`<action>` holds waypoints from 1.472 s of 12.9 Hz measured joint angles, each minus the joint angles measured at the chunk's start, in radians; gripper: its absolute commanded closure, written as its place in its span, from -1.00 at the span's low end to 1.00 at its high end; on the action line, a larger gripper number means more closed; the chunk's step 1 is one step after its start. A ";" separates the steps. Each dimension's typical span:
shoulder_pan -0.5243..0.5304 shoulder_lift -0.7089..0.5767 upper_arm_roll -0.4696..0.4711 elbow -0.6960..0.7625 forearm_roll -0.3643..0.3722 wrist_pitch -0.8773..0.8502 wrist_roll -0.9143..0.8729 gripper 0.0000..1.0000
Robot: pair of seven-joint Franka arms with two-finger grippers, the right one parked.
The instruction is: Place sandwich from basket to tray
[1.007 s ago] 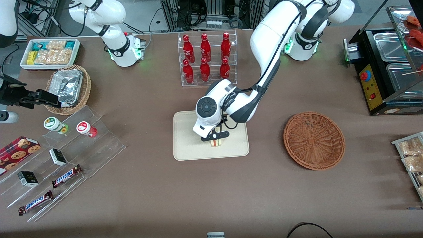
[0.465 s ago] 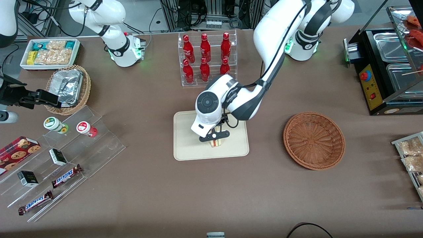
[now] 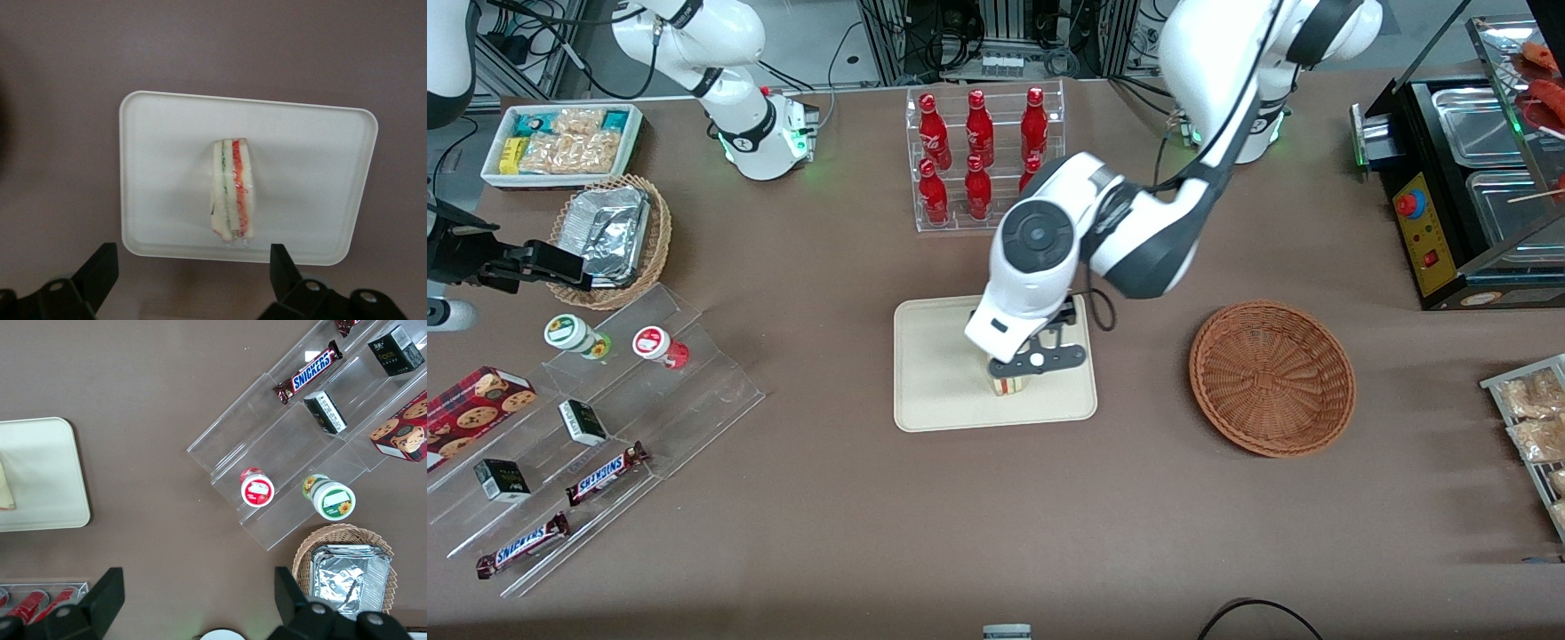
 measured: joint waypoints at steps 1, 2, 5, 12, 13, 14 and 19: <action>0.036 -0.028 0.003 -0.007 0.002 -0.031 0.054 -1.00; 0.080 -0.058 0.004 -0.026 0.002 -0.045 0.124 -1.00; 0.198 -0.166 0.005 -0.148 0.001 -0.052 0.318 -1.00; 0.403 -0.387 0.007 -0.371 0.001 -0.063 0.610 -1.00; 0.428 -0.413 0.007 -0.389 0.001 -0.069 0.622 -1.00; 0.449 -0.437 0.007 -0.404 0.001 -0.078 0.639 -1.00; 0.525 -0.520 0.015 -0.431 0.004 -0.147 0.725 -1.00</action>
